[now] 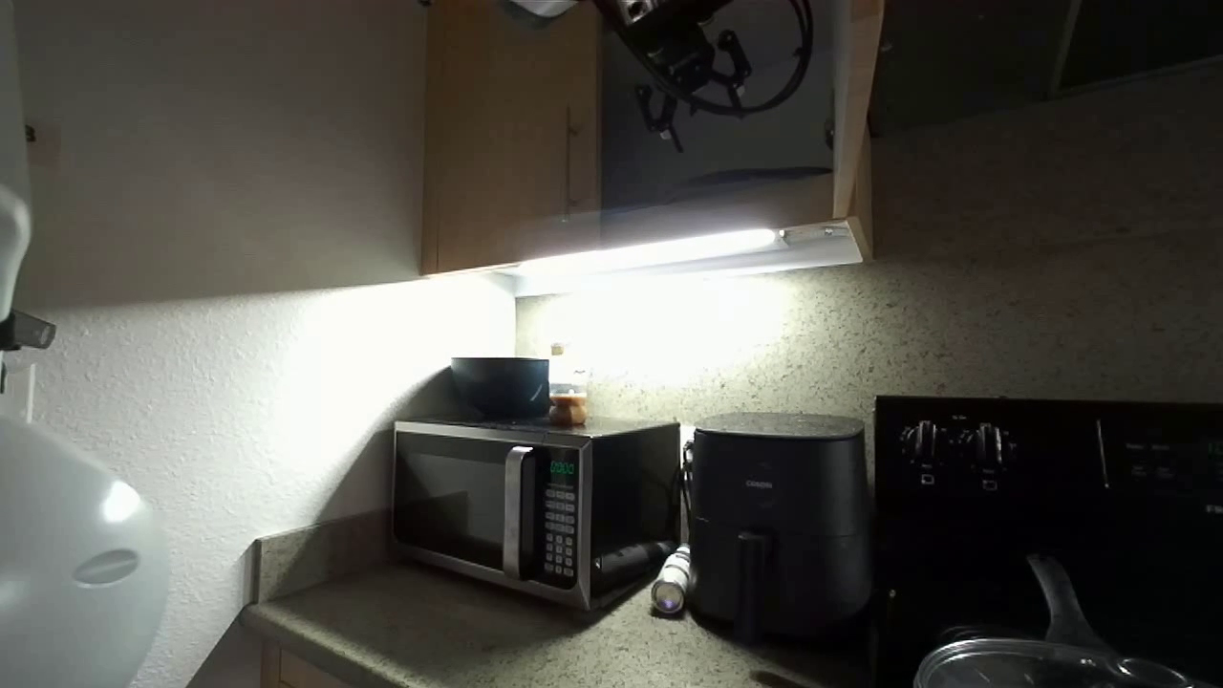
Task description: Remove the lid from the upper cabinet.
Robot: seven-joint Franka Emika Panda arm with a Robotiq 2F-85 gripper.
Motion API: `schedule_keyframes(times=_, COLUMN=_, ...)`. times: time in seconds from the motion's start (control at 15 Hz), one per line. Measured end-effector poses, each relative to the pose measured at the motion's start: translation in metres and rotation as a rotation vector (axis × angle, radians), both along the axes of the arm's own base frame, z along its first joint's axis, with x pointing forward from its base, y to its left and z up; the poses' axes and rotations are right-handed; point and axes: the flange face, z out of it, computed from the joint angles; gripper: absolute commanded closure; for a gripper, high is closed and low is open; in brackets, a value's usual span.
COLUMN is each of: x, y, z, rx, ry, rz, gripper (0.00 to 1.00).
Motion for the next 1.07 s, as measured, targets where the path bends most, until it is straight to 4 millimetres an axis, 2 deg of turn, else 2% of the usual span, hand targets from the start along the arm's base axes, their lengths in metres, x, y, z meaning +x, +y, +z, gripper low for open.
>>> schedule_keyframes(times=0.4, x=-0.012, y=-0.001, z=-0.018, rx=0.039, ry=0.173, rz=-0.012, gripper=0.0)
schedule_keyframes(times=0.8, x=-0.011, y=-0.006, z=-0.02, rx=0.029, ry=0.178, rz=-0.023, gripper=0.0)
schedule_keyframes(times=1.07, x=-0.013, y=-0.014, z=-0.018, rx=-0.126, ry=0.202, rz=-0.069, gripper=0.0)
